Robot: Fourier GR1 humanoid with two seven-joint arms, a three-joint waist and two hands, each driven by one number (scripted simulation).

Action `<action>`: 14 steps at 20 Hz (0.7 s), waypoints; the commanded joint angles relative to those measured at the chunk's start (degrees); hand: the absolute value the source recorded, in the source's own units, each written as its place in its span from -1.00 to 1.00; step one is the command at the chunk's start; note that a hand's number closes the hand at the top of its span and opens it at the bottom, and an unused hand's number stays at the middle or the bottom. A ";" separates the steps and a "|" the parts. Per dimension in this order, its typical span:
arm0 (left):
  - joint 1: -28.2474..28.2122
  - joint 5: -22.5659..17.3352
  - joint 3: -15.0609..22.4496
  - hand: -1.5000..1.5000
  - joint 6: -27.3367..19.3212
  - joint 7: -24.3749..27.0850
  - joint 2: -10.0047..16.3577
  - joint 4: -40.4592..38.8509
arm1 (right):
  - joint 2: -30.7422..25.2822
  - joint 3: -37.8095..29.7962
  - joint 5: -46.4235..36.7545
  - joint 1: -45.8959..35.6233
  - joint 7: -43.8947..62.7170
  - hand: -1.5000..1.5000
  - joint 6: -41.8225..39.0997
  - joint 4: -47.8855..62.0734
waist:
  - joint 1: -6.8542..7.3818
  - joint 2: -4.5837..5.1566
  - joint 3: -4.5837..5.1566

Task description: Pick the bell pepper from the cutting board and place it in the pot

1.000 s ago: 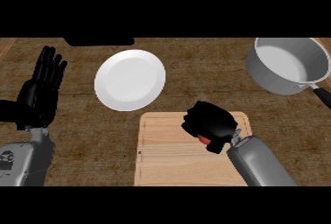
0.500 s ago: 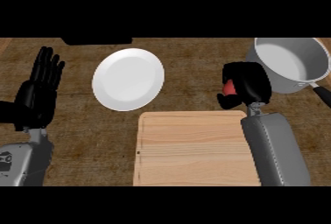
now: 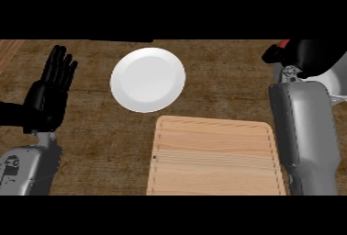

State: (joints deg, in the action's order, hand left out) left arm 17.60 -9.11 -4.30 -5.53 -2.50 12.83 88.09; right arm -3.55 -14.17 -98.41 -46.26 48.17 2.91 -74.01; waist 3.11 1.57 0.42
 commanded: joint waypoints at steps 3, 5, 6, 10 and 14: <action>1.97 0.15 1.24 0.00 0.27 -0.43 -0.88 -0.64 | -0.25 -2.44 -15.98 -10.92 23.60 1.00 0.51 8.23 | 1.69 0.15 -0.17; -0.04 1.04 2.24 0.00 -0.75 -0.74 -1.92 0.45 | 1.30 -3.06 -18.58 -14.30 28.03 1.00 -2.16 11.28 | 1.23 -0.52 -0.27; -0.15 0.13 1.19 0.00 0.20 0.13 -1.38 -0.76 | 0.60 -4.83 -18.59 -15.11 28.26 1.00 -2.45 13.40 | 0.68 -0.41 -0.28; -0.92 0.89 1.07 0.00 -0.99 0.68 -2.17 -1.30 | 1.69 -8.33 -19.03 -14.08 29.30 1.00 0.51 17.77 | -0.90 -0.85 -0.39; -0.42 1.27 0.48 0.00 -1.19 -1.10 -0.90 -0.14 | 1.60 -9.83 -19.62 -11.63 28.00 1.00 1.35 13.90 | -2.33 -1.45 -0.43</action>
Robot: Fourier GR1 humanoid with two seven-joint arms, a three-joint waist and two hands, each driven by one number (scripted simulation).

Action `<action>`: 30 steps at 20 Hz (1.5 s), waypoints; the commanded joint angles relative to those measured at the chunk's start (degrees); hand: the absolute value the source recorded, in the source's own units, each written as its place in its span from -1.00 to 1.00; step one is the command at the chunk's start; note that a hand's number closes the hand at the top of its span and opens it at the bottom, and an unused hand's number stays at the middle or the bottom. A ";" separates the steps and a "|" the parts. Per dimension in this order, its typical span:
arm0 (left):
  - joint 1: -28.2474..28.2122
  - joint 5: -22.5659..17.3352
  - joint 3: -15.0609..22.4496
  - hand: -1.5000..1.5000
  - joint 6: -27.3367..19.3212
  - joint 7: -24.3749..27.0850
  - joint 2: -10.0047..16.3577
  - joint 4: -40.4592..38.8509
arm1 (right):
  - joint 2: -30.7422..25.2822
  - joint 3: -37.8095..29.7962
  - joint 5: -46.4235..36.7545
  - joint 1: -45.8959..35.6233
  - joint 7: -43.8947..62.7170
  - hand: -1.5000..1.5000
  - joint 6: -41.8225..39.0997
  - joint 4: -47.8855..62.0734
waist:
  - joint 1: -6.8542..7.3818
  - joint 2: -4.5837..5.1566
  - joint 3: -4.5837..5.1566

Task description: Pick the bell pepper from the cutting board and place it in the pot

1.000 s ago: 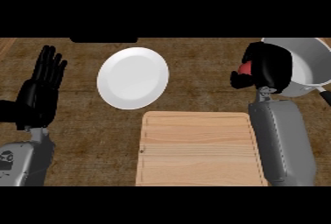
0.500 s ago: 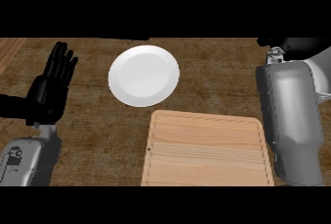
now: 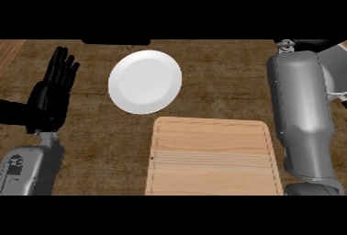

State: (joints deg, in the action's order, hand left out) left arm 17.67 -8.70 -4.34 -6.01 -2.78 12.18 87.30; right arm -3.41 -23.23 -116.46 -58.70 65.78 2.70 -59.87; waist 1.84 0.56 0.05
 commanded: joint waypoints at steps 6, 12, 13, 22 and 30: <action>-2.58 1.49 0.61 0.00 -1.30 -0.54 -1.01 1.72 | -2.35 -4.74 3.24 7.27 2.59 1.00 8.43 -3.30 | -1.48 -0.45 -0.07; -1.41 2.24 0.52 0.00 -2.64 -0.84 -2.20 1.31 | -3.77 -5.59 8.31 16.93 -4.59 1.00 7.75 -10.62 | -2.20 -0.66 -0.06; 0.08 0.70 -1.61 0.00 -0.16 0.55 -0.33 -1.39 | -4.71 -5.54 8.22 13.56 -2.19 1.00 8.81 -5.78 | -1.74 -0.47 -0.05; -1.79 1.43 -0.83 0.00 -0.50 0.57 -1.17 1.04 | -4.73 -13.68 21.36 18.67 -6.91 1.00 16.01 -1.69 | -1.54 -0.45 -0.10; 1.12 0.34 -2.93 0.00 1.02 1.55 -0.24 -3.26 | -8.59 -15.51 37.05 18.98 -21.21 -1.00 23.69 6.92 | -1.55 -0.33 -0.08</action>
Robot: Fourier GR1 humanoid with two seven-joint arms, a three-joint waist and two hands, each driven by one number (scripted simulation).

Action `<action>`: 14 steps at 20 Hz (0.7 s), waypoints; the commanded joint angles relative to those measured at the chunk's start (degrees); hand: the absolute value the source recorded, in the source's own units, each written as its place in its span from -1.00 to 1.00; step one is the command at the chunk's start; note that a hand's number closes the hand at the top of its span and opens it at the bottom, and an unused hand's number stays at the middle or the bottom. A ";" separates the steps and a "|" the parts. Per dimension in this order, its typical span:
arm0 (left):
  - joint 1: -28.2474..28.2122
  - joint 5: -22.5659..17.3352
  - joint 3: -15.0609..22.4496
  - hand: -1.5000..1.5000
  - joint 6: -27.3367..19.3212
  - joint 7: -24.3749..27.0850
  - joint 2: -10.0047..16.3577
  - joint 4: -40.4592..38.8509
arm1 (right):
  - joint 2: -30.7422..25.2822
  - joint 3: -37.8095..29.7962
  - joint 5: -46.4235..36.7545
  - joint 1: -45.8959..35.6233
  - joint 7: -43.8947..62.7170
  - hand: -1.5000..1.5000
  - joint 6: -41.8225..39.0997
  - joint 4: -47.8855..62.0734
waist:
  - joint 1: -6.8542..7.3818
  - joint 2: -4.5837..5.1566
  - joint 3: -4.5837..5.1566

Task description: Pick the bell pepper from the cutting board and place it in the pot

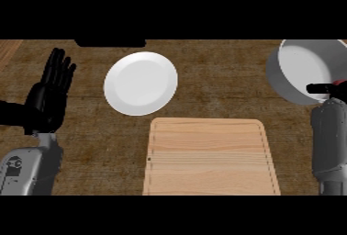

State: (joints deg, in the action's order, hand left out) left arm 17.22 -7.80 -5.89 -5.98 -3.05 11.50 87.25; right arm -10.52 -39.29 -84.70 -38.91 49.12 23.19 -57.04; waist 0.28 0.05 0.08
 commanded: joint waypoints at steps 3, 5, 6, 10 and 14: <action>0.93 -0.83 -1.85 0.00 1.63 0.91 1.47 -1.31 | -1.61 2.38 6.94 0.91 -8.79 -1.00 8.54 1.76 | -0.07 0.08 -0.11; -2.88 -1.11 -1.01 0.00 1.72 0.44 0.64 2.21 | -1.03 2.87 8.22 1.07 -9.92 -1.00 11.52 -1.51 | 0.10 -0.13 -0.11; -2.05 0.10 0.24 0.00 0.22 0.55 -0.97 1.53 | -0.12 2.92 8.84 -0.75 -9.45 -1.00 14.27 -0.67 | 0.21 -0.01 -0.13; -1.04 1.55 1.01 0.00 -1.12 1.03 -2.05 0.18 | 0.82 1.40 11.21 -2.30 -5.86 -1.00 19.05 -5.23 | -0.36 -0.06 -0.08; -0.72 1.35 0.21 0.00 -1.02 -1.51 -0.42 2.73 | 1.75 0.49 17.39 1.09 -9.39 -1.00 24.76 -10.19 | -0.32 -0.13 -0.12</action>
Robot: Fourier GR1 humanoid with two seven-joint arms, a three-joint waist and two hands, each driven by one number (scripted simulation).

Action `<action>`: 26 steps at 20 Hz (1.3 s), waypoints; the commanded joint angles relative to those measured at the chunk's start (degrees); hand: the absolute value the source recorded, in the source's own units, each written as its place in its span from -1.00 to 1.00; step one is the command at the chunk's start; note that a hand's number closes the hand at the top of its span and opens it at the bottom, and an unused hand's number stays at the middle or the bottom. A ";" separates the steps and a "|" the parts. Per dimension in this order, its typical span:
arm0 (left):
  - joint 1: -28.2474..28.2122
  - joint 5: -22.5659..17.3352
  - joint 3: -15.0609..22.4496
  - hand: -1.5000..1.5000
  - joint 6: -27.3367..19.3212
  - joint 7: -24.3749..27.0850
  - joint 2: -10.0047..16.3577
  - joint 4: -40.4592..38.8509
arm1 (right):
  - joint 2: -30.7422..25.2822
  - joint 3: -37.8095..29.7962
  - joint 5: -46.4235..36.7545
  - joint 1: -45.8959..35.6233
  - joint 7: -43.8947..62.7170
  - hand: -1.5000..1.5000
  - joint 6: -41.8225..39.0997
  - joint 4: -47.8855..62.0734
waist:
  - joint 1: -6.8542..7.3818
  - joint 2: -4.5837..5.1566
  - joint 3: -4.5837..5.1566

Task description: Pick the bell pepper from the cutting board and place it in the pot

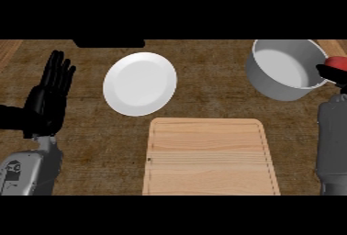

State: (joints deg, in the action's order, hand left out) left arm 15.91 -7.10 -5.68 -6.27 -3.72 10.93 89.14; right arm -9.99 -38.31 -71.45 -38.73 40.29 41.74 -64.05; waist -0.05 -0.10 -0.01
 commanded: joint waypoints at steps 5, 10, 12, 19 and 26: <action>0.41 1.08 0.90 0.00 -0.80 -1.43 -0.69 0.70 | 3.24 0.95 7.72 11.13 -3.20 -1.00 5.86 -17.96 | -0.75 -0.16 0.00; 1.43 -1.17 -2.23 0.00 1.41 -1.69 1.86 -0.59 | 7.57 2.76 11.98 21.56 -5.34 -1.00 6.67 -31.90 | -0.88 -0.18 0.03; 0.46 0.04 -1.33 0.00 1.07 2.24 0.05 -2.18 | 7.54 3.74 16.49 23.35 -6.58 -1.00 7.83 -33.71 | -0.51 0.01 0.02; 0.80 0.60 -1.58 0.00 0.37 1.80 -0.46 -2.48 | 9.93 8.17 22.66 43.02 -5.71 -1.00 8.72 -50.00 | -0.61 0.01 0.01; -1.93 -0.21 -1.81 0.00 2.20 2.26 -0.26 -1.54 | 9.98 12.66 37.08 62.45 -13.35 -1.00 14.64 -57.07 | -0.98 -0.10 -0.05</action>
State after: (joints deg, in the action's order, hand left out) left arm 14.53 -6.51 -6.61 -5.24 -2.51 10.26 88.68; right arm -0.14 -30.38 -42.35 12.60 30.66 49.86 -118.29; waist -0.73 -0.15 0.01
